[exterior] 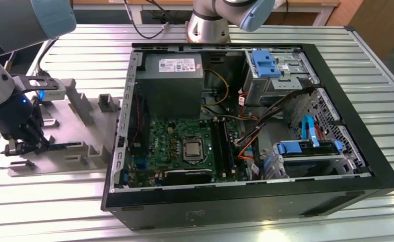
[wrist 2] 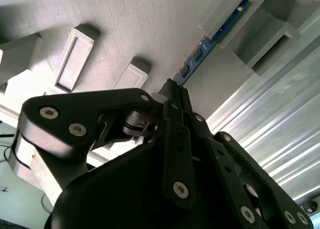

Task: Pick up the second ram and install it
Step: 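Pick up the second ram and move it above second insertion slot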

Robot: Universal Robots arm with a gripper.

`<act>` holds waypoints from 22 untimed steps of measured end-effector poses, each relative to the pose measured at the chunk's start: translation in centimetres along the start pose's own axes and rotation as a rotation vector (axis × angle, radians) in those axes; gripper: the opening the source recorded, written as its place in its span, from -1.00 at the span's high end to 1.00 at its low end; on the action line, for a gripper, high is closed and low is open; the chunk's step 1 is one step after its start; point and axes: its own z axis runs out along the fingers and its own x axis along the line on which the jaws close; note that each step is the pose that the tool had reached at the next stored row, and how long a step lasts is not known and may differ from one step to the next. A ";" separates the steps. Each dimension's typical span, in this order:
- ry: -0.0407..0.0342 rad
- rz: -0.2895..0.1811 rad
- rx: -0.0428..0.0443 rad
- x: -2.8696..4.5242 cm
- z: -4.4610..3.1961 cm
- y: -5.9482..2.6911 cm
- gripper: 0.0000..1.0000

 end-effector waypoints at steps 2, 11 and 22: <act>0.0000 0.000 0.0001 0.00 0.00 0.00 0.73; -0.0011 0.026 0.0007 0.02 0.02 0.00 0.75; -0.0037 0.074 0.0022 0.00 -0.26 0.01 0.75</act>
